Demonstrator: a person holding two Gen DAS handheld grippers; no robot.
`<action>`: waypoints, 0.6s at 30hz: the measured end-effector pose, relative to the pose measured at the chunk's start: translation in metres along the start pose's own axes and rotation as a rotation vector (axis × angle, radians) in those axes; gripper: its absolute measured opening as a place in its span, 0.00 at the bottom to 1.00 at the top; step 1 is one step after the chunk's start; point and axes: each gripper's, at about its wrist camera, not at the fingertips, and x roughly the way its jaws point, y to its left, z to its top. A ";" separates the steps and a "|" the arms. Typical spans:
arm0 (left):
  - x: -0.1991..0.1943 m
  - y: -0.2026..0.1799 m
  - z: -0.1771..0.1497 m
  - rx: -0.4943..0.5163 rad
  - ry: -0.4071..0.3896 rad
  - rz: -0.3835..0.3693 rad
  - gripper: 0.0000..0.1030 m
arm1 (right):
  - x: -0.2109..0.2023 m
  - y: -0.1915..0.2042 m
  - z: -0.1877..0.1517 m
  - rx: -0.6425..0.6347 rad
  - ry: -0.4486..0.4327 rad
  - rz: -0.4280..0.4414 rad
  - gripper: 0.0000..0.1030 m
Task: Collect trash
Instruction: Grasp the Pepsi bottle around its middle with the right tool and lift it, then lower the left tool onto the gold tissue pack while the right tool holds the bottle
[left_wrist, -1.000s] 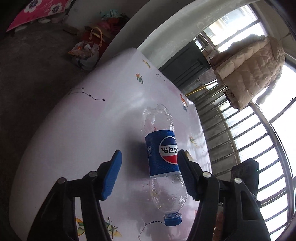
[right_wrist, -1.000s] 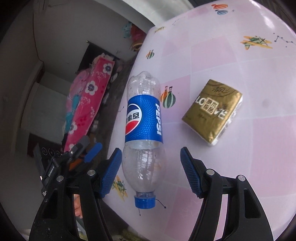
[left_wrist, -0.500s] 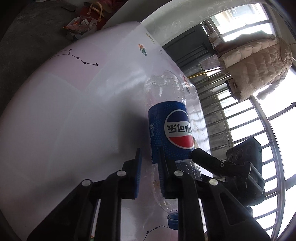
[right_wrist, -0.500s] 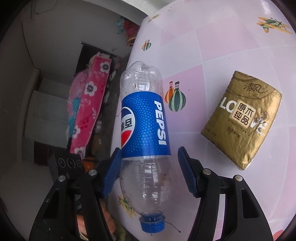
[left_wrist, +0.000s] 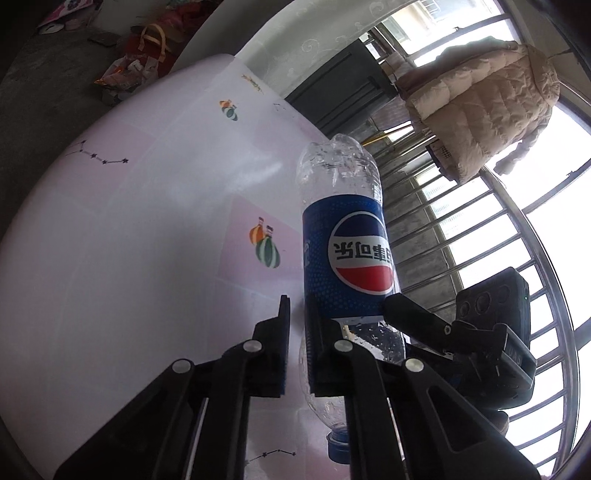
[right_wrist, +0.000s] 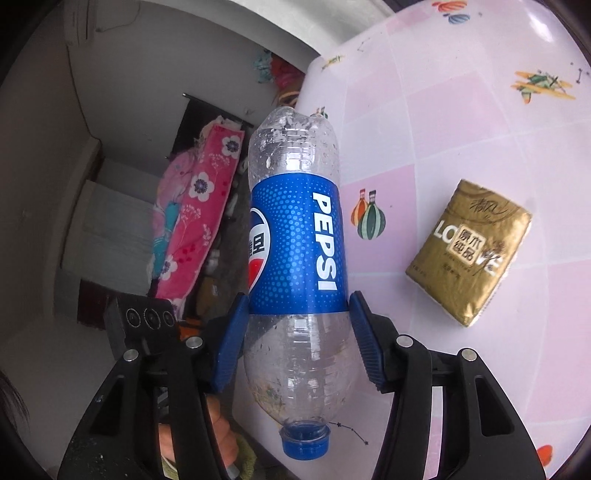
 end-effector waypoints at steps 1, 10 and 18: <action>0.003 -0.010 0.001 0.024 0.004 -0.012 0.05 | -0.011 -0.001 0.000 0.002 -0.024 -0.004 0.51; 0.061 -0.090 -0.018 0.216 0.117 -0.124 0.06 | -0.100 -0.047 -0.020 0.113 -0.206 -0.080 0.51; 0.088 -0.089 -0.030 0.334 0.089 0.061 0.33 | -0.120 -0.095 -0.049 0.216 -0.224 -0.261 0.51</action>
